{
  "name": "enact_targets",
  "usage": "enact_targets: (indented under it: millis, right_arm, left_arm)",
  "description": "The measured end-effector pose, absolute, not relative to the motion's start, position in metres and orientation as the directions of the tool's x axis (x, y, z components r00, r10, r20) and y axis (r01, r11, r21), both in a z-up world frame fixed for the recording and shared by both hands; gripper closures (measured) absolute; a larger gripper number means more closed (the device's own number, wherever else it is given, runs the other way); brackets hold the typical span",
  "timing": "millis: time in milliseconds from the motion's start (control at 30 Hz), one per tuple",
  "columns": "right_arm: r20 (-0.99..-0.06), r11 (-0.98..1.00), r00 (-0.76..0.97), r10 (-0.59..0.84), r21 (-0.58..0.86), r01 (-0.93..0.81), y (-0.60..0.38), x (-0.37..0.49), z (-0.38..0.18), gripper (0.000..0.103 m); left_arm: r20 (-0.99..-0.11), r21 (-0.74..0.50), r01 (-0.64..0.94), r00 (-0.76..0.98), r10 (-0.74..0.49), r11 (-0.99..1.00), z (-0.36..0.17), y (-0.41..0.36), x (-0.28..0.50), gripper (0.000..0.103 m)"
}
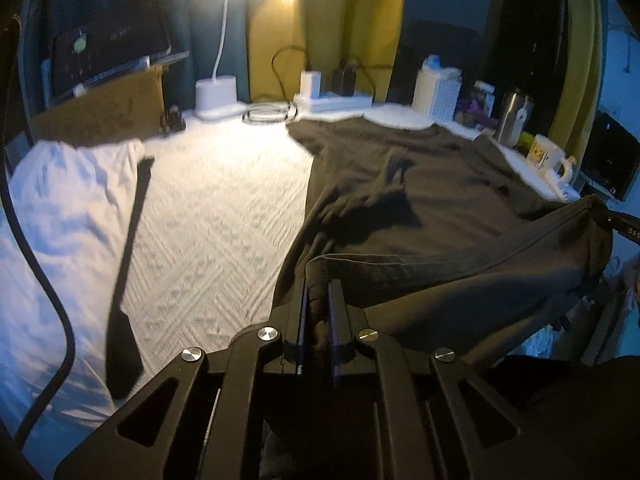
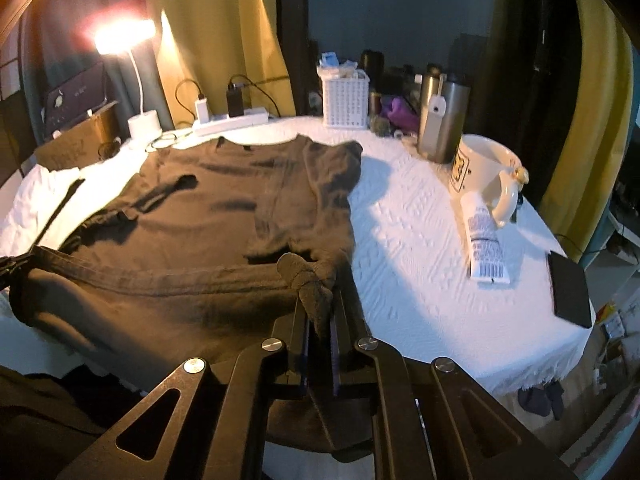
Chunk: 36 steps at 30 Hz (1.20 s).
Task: Fold small clothes
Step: 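Lift the hem with both tools and fold it toward the collar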
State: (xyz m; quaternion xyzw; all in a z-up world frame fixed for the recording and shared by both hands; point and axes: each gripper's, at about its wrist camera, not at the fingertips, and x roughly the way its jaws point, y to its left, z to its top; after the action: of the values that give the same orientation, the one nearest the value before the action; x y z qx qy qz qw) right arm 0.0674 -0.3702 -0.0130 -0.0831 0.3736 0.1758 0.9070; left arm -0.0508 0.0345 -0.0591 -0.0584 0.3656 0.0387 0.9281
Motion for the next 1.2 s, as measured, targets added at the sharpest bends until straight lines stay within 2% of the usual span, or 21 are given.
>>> enact_targets:
  millis: [433, 767, 1200]
  right_arm:
    - [-0.664, 0.944, 0.704, 0.250, 0.005, -0.330, -0.383, 0.073, 0.001, 0.096]
    - [-0.646, 0.940, 0.717, 0.263, 0.004, -0.342, -0.375, 0.084, 0.012, 0.096]
    - [-0.649, 0.940, 0.713, 0.265, 0.009, -0.341, -0.369, 0.110, 0.016, 0.096]
  left_arm:
    - [-0.582, -0.092, -0.102, 0.813, 0.030, 0.990, -0.022, 0.032, -0.050, 0.096]
    - [-0.549, -0.070, -0.106, 0.834, 0.051, 0.992, -0.010, 0.038, -0.035, 0.096]
    - [-0.549, -0.073, -0.114, 0.834, 0.056, 0.991, 0.001, 0.043, -0.005, 0.096]
